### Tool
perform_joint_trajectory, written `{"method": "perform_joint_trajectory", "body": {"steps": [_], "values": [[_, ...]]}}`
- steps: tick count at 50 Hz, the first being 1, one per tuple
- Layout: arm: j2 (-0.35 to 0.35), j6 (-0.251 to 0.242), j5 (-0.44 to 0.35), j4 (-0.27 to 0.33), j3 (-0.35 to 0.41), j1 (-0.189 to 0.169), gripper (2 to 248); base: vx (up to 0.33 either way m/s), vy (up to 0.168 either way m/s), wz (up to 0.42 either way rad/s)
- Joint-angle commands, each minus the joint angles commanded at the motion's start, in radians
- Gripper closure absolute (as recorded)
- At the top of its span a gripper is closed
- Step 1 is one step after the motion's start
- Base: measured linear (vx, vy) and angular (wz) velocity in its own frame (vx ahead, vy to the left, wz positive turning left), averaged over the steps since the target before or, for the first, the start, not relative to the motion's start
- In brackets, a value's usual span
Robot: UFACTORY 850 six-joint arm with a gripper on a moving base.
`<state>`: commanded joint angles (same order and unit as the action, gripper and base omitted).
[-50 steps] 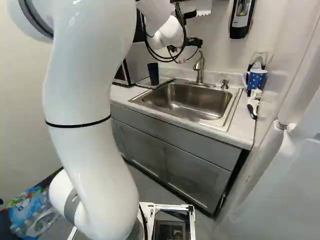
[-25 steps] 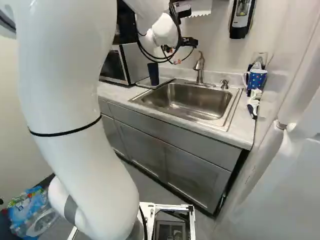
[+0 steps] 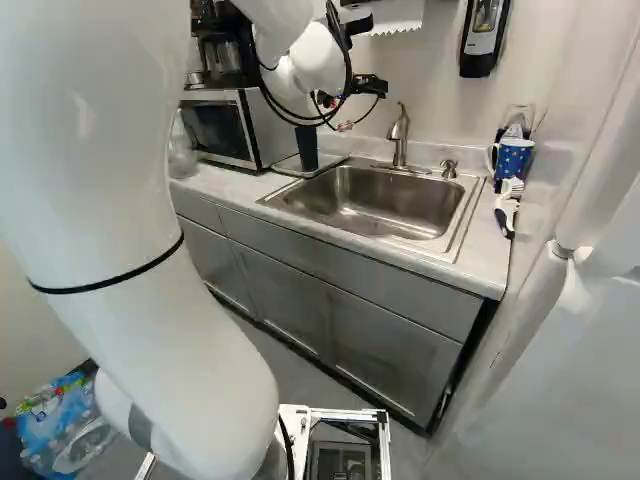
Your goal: Rinse the cup and place it in the tray
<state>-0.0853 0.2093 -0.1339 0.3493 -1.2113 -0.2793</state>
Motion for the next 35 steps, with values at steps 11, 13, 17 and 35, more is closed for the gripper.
{"method": "perform_joint_trajectory", "body": {"steps": [11,13,17,35], "values": [[0.036,0.0,0.022,0.0,0.037,0.012,3,0.0,0.0,0.0],[0.042,0.0,0.027,0.0,0.043,0.015,3,0.0,0.0,0.0],[0.053,0.0,0.036,0.0,0.054,0.02,3,0.0,0.0,0.0],[0.095,0.0,0.082,0.0,0.097,0.036,3,0.0,0.0,0.0]]}}
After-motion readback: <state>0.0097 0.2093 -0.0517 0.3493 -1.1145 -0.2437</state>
